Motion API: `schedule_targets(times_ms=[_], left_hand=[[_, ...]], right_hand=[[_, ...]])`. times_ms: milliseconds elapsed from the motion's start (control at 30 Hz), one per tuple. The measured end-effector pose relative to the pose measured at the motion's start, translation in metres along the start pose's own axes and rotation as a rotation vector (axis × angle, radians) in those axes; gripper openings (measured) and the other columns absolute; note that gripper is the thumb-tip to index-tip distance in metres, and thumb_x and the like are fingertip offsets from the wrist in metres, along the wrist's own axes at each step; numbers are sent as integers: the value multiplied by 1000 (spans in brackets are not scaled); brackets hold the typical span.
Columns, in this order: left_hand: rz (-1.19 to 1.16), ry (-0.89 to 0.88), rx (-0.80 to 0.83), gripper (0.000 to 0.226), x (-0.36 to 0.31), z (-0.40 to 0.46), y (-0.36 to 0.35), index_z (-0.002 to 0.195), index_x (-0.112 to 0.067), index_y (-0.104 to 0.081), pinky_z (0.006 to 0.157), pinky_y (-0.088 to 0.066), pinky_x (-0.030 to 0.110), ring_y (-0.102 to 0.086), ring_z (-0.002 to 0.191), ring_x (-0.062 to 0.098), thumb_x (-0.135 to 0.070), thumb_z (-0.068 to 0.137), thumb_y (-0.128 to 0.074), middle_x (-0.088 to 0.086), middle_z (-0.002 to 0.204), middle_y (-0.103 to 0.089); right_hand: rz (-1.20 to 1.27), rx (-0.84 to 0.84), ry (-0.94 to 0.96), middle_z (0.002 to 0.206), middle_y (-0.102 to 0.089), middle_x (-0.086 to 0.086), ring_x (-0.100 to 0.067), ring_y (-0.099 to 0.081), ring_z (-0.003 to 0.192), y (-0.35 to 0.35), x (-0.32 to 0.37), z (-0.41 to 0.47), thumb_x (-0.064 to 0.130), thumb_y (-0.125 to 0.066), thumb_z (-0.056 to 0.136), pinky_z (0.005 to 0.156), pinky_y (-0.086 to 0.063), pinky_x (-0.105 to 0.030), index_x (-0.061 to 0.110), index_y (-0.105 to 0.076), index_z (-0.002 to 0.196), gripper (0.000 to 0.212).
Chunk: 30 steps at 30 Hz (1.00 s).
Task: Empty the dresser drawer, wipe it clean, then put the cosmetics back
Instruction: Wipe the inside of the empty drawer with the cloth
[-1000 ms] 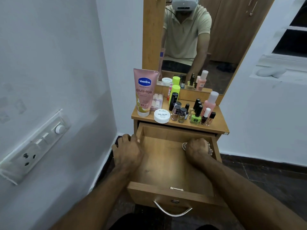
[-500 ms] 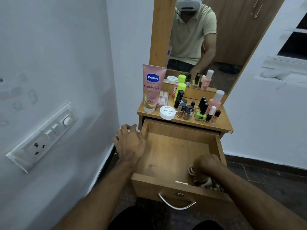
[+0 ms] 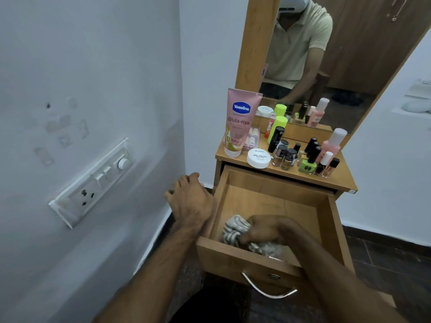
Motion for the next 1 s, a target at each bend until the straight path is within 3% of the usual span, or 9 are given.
schedule_targets(times_ms=[133, 367, 467, 567, 633, 700, 767, 900, 1000], left_hand=[[-43, 37, -109, 46, 6, 1, 9, 147, -23, -41, 106, -30, 50, -45, 130, 24, -29, 101, -44, 3, 144, -52], [-204, 119, -254, 46, 16, -3, 21, 148, -19, -38, 109, -27, 49, -47, 129, 23, -25, 103, -44, 4, 142, -54], [-266, 149, -305, 47, 21, -6, 27, 149, -17, -38, 108, -26, 49, -49, 128, 24, -23, 102, -44, 4, 139, -56], [-348, 176, -408, 47, 25, -10, 37, 147, -14, -40, 106, -28, 51, -52, 124, 27, -16, 100, -46, 6, 133, -60], [-385, 182, -458, 47, 27, -12, 41, 145, -14, -42, 105, -29, 53, -52, 123, 29, -12, 99, -47, 6, 131, -60], [-412, 193, -462, 46, 29, -13, 41, 146, -14, -41, 106, -29, 54, -50, 125, 28, -12, 100, -46, 5, 132, -59], [-431, 205, -452, 46, 30, -13, 41, 146, -15, -41, 107, -28, 52, -50, 126, 27, -12, 100, -45, 5, 133, -59], [-459, 199, -447, 43, 30, -15, 41, 144, -15, -45, 107, -28, 51, -50, 125, 26, -15, 101, -44, 4, 132, -60], [-488, 158, -449, 43, 26, -13, 45, 139, -17, -50, 105, -28, 49, -52, 122, 24, -29, 101, -35, 2, 128, -62]], right_hand=[[30, 8, 66, 102, -77, -16, -33, -75, 96, -13, 46, 18, 22, -76, 71, 91, -60, -49, 5, -72, 109, 42], [349, 79, 151, 110, -75, -20, -36, -71, 102, -21, 32, 18, 10, -77, 76, 96, -56, -46, -4, -73, 111, 38], [701, 102, 256, 116, -71, -26, -38, -70, 102, -3, 41, 6, 5, -76, 76, 96, -55, -46, -5, -71, 115, 40], [953, -91, 469, 121, -69, -27, -41, -69, 107, 57, 75, -11, 5, -76, 76, 98, -54, -52, -3, -64, 122, 48], [674, -369, 558, 112, -75, -16, -34, -72, 104, 92, 113, -30, 8, -76, 81, 98, -55, -53, 5, -68, 115, 36], [278, -617, 595, 102, -76, -1, -22, -72, 97, 110, 157, -47, 12, -73, 85, 92, -56, -41, 13, -69, 109, 24], [-54, -835, 552, 102, -71, 1, -22, -66, 95, 119, 189, -57, 16, -70, 86, 85, -52, -34, 18, -64, 109, 23], [-303, -887, 447, 105, -71, -6, -30, -66, 100, 114, 208, -52, 15, -68, 84, 83, -54, -36, 18, -61, 108, 26], [-274, -912, 400, 109, -70, -7, -31, -65, 103, 111, 195, -48, 12, -65, 87, 82, -51, -35, 16, -61, 112, 26]])
Point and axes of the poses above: each hand's wrist, its own z-axis towards the middle knuckle, its own y-axis out of the back of the hand, x = y × z, the point moved 9 cm from there along z, towards the middle knuckle
